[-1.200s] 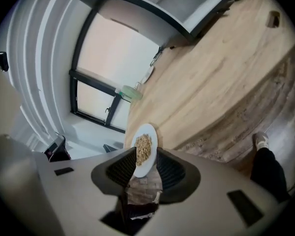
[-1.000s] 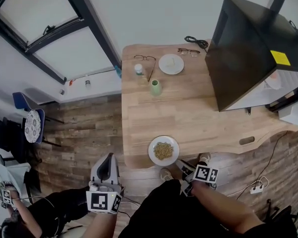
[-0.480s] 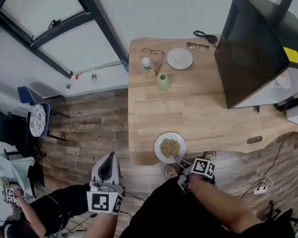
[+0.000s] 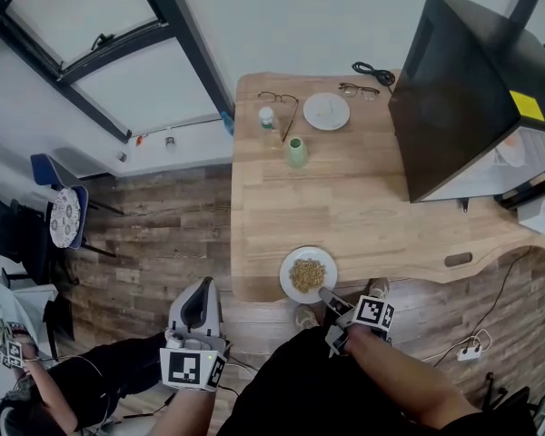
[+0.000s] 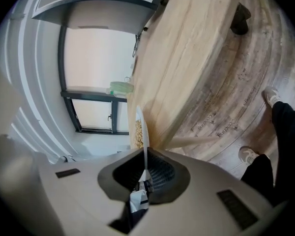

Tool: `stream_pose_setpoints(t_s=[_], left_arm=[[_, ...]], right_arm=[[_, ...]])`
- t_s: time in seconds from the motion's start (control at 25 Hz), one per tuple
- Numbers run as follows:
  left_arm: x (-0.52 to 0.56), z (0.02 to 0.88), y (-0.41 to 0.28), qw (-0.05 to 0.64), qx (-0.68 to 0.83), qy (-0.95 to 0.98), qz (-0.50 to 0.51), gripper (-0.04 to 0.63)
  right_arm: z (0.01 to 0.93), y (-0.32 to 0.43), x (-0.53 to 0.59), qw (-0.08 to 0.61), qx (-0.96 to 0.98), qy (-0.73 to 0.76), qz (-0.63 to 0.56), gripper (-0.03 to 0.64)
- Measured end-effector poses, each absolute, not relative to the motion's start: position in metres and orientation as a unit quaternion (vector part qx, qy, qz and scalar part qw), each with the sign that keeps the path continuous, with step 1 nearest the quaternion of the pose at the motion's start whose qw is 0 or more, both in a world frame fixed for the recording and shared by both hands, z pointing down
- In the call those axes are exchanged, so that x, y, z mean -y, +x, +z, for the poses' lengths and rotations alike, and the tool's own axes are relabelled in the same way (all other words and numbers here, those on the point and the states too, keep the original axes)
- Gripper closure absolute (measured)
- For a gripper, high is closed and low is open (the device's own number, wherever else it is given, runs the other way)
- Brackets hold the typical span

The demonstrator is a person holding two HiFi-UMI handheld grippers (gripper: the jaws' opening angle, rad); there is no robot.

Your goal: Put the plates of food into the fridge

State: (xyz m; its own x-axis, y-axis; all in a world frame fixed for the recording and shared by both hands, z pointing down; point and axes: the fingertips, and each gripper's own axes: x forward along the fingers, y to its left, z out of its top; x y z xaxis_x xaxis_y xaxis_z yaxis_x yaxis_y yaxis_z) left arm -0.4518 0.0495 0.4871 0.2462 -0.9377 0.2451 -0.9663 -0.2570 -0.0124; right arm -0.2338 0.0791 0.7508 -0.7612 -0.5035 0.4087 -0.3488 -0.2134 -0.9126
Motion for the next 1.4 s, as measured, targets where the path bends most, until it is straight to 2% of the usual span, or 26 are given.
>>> stream_pose_setpoints(t_s=[0.36,0.96,1.4], left_arm=[[-0.038,0.475,-0.428,0.059,0.590,0.801,0.087,0.591],[0.004,0.453,-0.349,0.039,0.549,0.831,0.077,0.591],[0.051,0.442,-0.254,0.043,0.522,0.850,0.056,0.591]], right_arm=[[0.718,-0.203,-0.064,0.094,-0.629,-0.348,-0.689,0.586],[0.667,-0.097,-0.025,0.153,-0.626,-0.389,-0.658,0.586],[0.643,0.004,-0.004,0.159,-0.628,-0.412,-0.640,0.586]])
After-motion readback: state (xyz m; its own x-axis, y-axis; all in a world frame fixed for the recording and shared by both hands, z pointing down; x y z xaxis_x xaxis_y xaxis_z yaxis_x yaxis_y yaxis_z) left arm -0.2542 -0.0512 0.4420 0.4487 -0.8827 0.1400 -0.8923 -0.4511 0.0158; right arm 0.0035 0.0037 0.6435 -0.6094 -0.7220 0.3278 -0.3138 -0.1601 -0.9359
